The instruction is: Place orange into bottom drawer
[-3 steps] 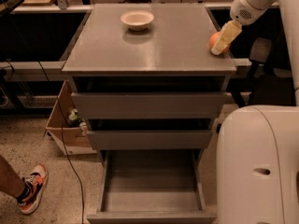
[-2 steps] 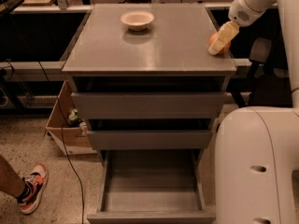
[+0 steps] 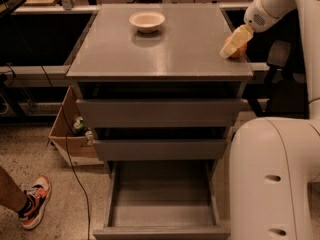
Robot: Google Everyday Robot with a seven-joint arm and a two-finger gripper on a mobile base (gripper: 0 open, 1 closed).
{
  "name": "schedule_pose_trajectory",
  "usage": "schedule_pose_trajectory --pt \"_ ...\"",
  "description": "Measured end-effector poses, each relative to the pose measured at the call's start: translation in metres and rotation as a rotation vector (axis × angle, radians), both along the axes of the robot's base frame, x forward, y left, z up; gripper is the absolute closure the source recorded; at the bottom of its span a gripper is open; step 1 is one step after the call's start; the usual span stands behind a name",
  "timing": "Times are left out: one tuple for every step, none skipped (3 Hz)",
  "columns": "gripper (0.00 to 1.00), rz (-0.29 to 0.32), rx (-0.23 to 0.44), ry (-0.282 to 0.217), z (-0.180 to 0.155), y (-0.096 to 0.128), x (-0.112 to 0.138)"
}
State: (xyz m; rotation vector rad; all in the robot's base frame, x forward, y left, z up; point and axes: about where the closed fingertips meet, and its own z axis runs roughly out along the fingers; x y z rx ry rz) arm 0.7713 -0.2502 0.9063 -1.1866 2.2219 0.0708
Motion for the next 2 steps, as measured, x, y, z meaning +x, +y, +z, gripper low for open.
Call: schedule_pose_trajectory --pt "0.00 -0.005 0.026 0.005 -0.0033 0.0051 0.0027" --pt "0.00 -0.032 0.027 0.007 -0.0110 0.0027 0.0097"
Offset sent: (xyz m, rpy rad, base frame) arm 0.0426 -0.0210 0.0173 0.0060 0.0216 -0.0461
